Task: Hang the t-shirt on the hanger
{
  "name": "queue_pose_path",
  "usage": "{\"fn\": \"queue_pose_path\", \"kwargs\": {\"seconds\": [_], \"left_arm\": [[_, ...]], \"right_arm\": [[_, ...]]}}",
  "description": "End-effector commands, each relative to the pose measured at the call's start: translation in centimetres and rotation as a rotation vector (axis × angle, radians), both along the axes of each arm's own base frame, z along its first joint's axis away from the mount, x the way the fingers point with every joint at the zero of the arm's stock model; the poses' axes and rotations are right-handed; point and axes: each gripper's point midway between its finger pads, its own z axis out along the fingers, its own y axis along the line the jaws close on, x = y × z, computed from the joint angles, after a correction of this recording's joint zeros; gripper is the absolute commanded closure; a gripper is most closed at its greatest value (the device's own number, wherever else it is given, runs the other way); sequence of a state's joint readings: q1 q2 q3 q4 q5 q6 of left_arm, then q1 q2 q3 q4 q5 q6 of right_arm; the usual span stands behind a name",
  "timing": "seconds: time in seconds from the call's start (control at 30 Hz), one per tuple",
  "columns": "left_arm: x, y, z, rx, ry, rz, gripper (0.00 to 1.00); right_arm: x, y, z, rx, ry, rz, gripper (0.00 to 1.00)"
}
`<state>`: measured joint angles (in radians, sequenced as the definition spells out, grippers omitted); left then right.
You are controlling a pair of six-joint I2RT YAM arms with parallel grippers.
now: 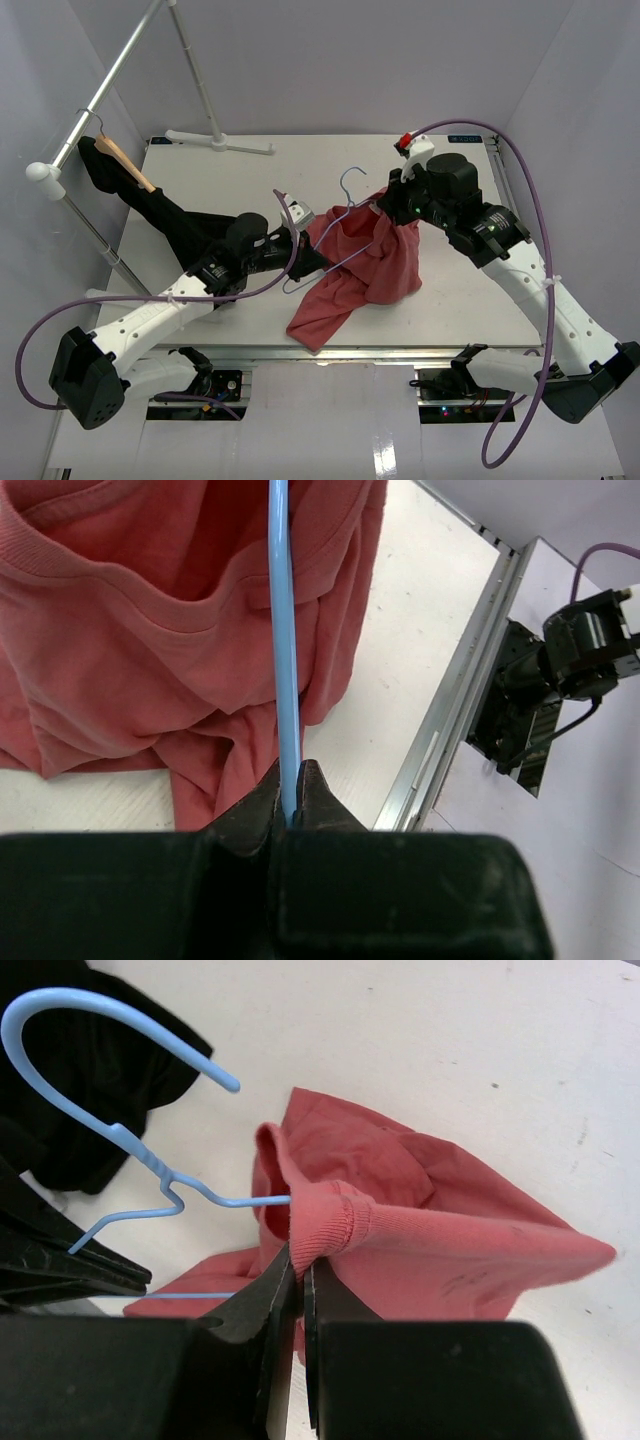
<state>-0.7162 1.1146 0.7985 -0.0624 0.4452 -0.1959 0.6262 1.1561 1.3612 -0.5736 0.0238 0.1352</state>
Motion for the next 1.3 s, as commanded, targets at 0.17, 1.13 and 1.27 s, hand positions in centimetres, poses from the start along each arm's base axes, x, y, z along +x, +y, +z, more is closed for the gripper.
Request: {"fn": "queue_pose_path", "kwargs": {"seconds": [0.17, 1.13, 1.27], "left_arm": [[-2.1, -0.8, 5.0, -0.19, -0.168, -0.116, 1.0], [-3.2, -0.3, 2.7, -0.225, -0.145, -0.119, 1.0], [-3.3, -0.5, 2.9, -0.235, -0.152, -0.136, 1.0]], "right_arm": [[-3.6, 3.4, 4.1, 0.113, -0.14, 0.315, 0.92], [-6.0, 2.2, 4.8, 0.021, -0.217, 0.407, 0.44], [-5.7, 2.4, 4.7, 0.014, -0.201, 0.405, 0.45]]}}
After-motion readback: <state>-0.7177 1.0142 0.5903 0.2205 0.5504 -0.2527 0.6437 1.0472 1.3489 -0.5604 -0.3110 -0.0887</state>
